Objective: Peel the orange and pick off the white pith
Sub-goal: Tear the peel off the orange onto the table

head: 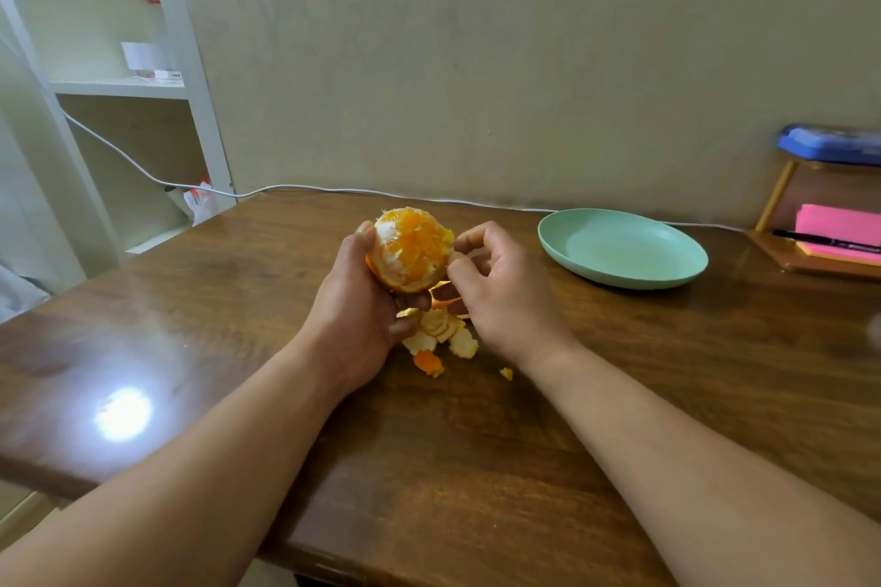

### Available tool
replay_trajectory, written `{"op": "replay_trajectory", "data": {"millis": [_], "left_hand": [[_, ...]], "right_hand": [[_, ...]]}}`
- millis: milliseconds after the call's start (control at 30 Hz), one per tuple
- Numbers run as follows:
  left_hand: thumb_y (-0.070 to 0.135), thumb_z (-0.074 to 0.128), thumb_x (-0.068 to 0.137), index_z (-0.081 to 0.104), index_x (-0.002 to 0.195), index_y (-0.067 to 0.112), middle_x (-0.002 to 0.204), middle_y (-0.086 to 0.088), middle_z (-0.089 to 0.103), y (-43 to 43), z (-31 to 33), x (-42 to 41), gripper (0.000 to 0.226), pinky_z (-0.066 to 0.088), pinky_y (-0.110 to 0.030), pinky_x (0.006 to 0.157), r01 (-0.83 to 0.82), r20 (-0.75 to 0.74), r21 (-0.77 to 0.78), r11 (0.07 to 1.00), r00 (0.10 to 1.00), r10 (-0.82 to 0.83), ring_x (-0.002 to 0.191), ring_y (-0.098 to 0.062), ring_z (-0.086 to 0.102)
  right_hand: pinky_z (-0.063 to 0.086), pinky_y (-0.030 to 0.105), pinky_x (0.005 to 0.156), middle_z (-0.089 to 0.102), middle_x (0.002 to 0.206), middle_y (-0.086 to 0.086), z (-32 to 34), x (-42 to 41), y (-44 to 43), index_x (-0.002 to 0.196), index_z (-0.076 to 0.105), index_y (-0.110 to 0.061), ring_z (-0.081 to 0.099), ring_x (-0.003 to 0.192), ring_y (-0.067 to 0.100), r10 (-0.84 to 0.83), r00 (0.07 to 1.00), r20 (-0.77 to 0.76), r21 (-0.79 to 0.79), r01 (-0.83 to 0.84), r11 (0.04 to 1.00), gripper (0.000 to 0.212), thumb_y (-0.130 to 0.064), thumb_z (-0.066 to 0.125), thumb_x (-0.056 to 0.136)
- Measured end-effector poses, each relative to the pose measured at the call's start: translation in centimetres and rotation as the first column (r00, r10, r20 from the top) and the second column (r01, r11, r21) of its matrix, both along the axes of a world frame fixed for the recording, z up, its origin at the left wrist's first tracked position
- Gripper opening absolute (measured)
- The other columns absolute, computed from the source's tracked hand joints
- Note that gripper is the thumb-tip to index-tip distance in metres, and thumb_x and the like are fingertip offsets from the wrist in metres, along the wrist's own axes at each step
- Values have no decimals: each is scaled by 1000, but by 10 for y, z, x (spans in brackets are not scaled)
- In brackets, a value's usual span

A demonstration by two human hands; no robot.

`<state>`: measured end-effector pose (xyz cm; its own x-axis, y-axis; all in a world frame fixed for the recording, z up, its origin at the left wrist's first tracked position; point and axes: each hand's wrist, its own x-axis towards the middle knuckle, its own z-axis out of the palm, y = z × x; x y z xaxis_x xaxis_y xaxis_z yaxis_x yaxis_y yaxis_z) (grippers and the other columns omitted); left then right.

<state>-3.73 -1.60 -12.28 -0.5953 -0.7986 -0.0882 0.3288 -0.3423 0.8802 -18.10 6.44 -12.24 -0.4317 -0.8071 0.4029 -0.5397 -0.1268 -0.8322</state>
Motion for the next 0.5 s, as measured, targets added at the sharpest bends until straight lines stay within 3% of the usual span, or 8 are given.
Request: {"op": "replay_trajectory", "data": {"millis": [167, 233, 367, 500], "left_hand": [[62, 42, 107, 61, 137, 11, 111, -16, 69, -2, 0, 1, 62, 33, -25, 45, -49, -7, -62, 997, 999, 49, 68, -20, 56], [61, 43, 107, 63, 134, 11, 110, -17, 70, 0, -1, 0, 60, 33, -27, 46, -68, 18, -107, 992, 997, 70, 68, -20, 58], [57, 45, 108, 65, 122, 13, 93, -10, 76, 9, 0, -1, 50, 44, -25, 45, -116, 59, -136, 984, 990, 125, 64, -14, 68], [59, 45, 107, 63, 132, 13, 96, -11, 76, 7, 1, 0, 54, 44, -28, 48, -115, 12, -113, 987, 993, 117, 70, -20, 66]], "right_hand": [[60, 25, 67, 71, 97, -14, 5, 0, 5, 113, 62, -30, 70, 83, 4, -24, 965, -263, 54, 40, 998, 14, -42, 59, 107], [59, 26, 64, 72, 95, -12, 6, 0, 5, 111, 65, -28, 71, 81, 5, -19, 959, -284, 97, 49, 994, 15, -42, 62, 106], [65, 48, 67, 76, 86, -3, 3, -2, 1, 98, 65, -27, 76, 78, 15, -10, 988, -156, 104, 27, 994, 7, -33, 67, 102], [65, 37, 63, 78, 90, -1, 1, -1, -1, 101, 66, -25, 78, 77, 12, 45, 996, 73, 76, -50, 996, 8, -32, 67, 104]]}}
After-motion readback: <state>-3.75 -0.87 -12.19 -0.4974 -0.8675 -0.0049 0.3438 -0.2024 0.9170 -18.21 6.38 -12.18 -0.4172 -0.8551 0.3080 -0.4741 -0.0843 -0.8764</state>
